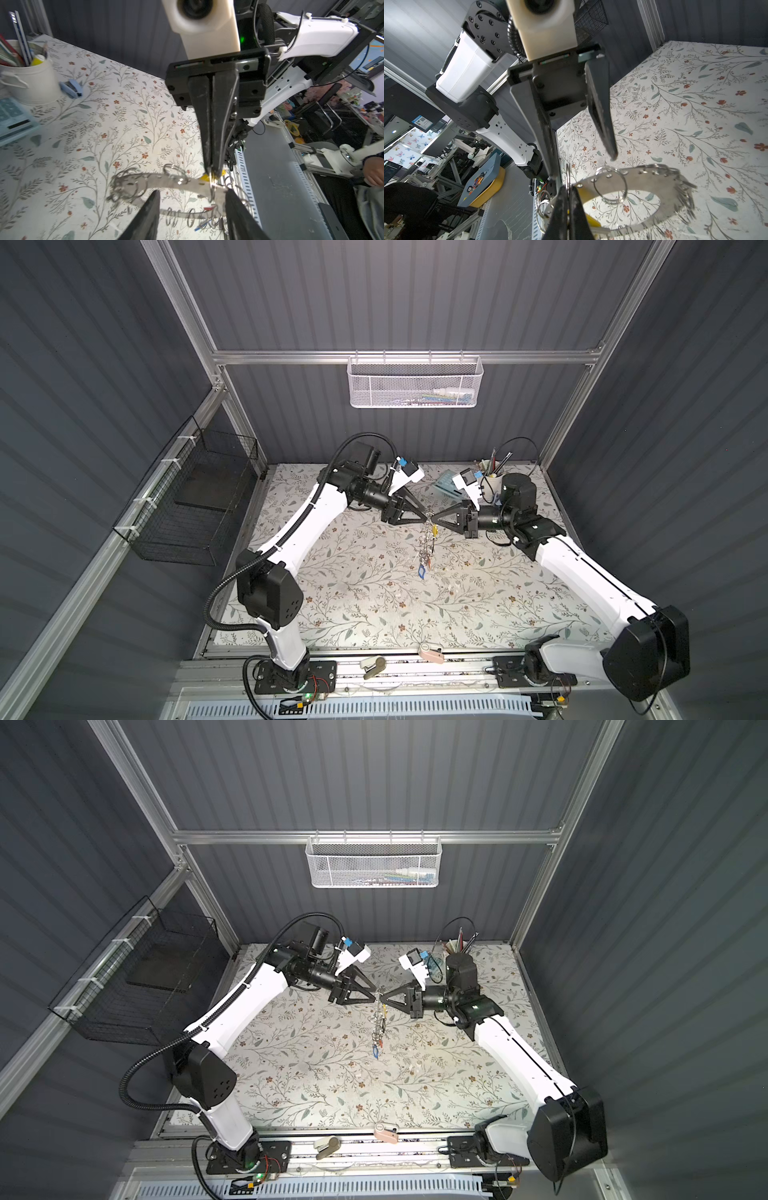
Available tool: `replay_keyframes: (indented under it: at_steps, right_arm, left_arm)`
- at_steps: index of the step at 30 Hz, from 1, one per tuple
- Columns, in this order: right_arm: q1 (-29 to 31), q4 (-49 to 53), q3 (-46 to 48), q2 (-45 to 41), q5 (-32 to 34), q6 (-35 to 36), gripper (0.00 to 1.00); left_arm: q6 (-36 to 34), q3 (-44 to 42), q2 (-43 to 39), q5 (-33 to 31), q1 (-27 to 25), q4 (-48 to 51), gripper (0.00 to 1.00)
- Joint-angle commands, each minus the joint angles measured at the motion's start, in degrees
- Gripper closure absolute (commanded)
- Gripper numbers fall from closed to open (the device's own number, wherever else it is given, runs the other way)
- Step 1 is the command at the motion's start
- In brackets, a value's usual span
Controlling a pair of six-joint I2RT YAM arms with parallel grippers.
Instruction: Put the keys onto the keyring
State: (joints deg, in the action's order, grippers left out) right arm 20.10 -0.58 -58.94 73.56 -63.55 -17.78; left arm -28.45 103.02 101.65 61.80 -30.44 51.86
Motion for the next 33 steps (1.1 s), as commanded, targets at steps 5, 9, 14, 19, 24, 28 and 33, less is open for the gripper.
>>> replay_keyframes:
  at_steps: [5, 9, 14, 19, 24, 28, 33]
  right_arm:
    - [0.4, -1.6, -0.7, -0.8, -1.7, 1.5, 1.0]
    - [0.4, -1.9, -0.7, -0.6, -1.9, 1.5, 1.0]
    - [0.3, -1.9, -0.6, -0.6, -2.2, 1.4, 1.0]
    - [0.3, -2.0, -0.5, -0.6, -2.2, 1.4, 1.0]
    - [0.4, -2.0, -0.5, -0.4, -2.2, 1.4, 1.0]
    - [0.4, -2.2, -0.6, -0.2, -2.3, 1.3, 1.0]
    - [0.4, -2.1, -0.8, 0.0, -2.3, 1.2, 1.0]
  left_arm:
    - [2.4, -0.7, -2.0, 2.0, -0.4, -1.5, 0.54]
    - [3.1, 0.1, -1.3, 1.3, -0.7, -1.8, 0.59]
    - [3.6, 0.9, -1.0, 0.7, -0.8, -2.2, 0.67]
    - [3.7, 1.5, -0.8, 0.5, -0.9, -2.0, 0.75]
    - [3.7, 1.8, -0.9, 0.5, -1.0, -1.7, 0.8]
    - [3.6, 2.2, -0.9, 0.5, -1.0, -1.5, 0.86]
    - [3.4, 2.5, -0.8, 0.3, -1.3, -0.9, 1.0]
